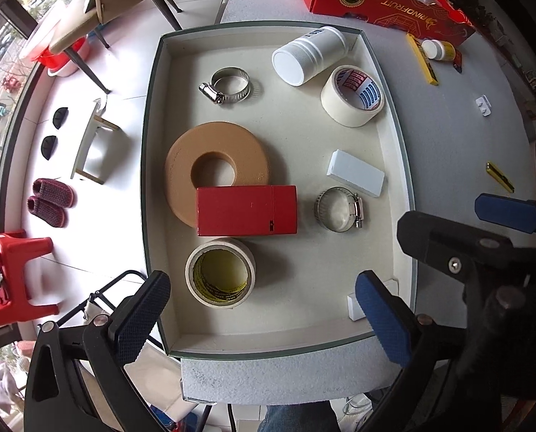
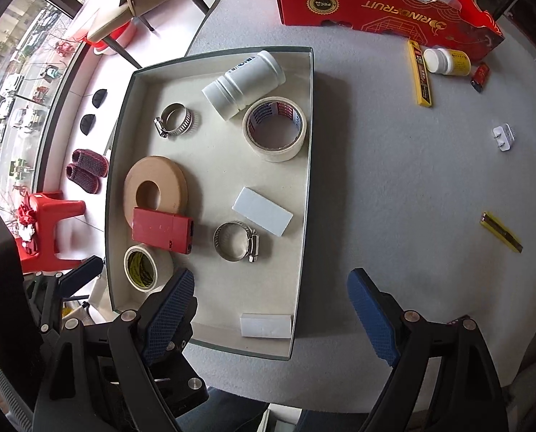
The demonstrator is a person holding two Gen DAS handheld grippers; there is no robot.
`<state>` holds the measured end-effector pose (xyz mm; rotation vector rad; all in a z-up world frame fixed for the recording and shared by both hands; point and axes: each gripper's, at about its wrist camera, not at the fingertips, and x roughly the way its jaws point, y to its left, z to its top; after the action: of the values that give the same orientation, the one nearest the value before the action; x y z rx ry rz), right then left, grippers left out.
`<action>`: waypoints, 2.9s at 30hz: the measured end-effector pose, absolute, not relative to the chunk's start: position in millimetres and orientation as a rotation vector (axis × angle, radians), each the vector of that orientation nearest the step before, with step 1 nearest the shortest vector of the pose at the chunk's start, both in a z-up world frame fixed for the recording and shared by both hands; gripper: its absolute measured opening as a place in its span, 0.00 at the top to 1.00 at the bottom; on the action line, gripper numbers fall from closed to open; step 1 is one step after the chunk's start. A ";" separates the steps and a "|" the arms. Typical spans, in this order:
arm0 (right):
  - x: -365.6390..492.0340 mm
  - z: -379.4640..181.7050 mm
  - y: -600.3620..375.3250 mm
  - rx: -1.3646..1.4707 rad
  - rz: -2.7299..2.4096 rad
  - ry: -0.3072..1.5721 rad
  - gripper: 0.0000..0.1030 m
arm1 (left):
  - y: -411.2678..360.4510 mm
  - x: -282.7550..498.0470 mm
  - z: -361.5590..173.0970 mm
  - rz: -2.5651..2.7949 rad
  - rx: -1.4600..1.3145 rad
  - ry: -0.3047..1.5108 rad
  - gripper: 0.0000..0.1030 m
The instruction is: Organize rigid objects
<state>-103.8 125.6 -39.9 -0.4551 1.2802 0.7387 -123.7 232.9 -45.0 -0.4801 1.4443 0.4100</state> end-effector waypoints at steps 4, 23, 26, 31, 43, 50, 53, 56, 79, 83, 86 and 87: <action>-111.9 -41.1 119.0 -0.450 0.737 1.283 0.14 | 232.3 -122.8 -40.8 0.395 -0.441 1.447 0.00; -43.0 -63.8 -41.3 -0.197 0.489 1.348 0.15 | 113.0 -60.4 -32.6 0.180 -0.212 1.508 0.00; -19.8 -72.2 -95.5 -0.148 0.398 1.353 0.15 | 67.1 -38.2 -33.9 0.102 -0.111 1.515 0.00; 12.4 -91.7 -175.2 -0.053 0.285 1.404 0.15 | -18.4 -4.4 -53.6 -0.036 0.067 1.528 0.00; 43.9 -108.3 -220.2 -0.107 0.337 1.453 0.14 | -46.6 32.4 -89.2 0.049 0.094 1.475 0.00; 77.3 -81.9 -173.8 -0.219 0.472 1.391 0.15 | 26.7 33.4 -86.9 0.349 -0.123 1.475 0.00; 97.4 -67.3 -144.8 -0.294 0.541 1.327 0.14 | 26.0 26.2 -84.7 0.387 -0.186 1.485 0.00; 119.2 -54.6 -112.0 -0.373 0.612 1.258 0.15 | 5.1 15.6 -89.4 0.426 -0.255 1.489 0.00; 214.1 -35.1 66.9 -0.692 0.802 0.974 0.42 | 7.5 34.6 -97.7 0.660 -0.745 1.496 0.14; 215.9 -23.9 36.1 -0.654 0.782 1.044 0.43 | -1.6 51.6 -80.1 0.613 -0.686 1.497 0.45; 228.0 -15.4 8.2 -0.543 0.764 1.113 0.43 | 3.8 47.4 -73.9 0.541 -0.684 1.509 0.75; 226.9 -11.8 1.1 -0.521 0.761 1.127 0.43 | 6.3 43.7 -73.3 0.516 -0.709 1.509 0.75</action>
<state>226.9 1.1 -11.8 -0.5211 1.1273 0.7608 43.7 6.3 -73.3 -0.7093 1.5085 0.5163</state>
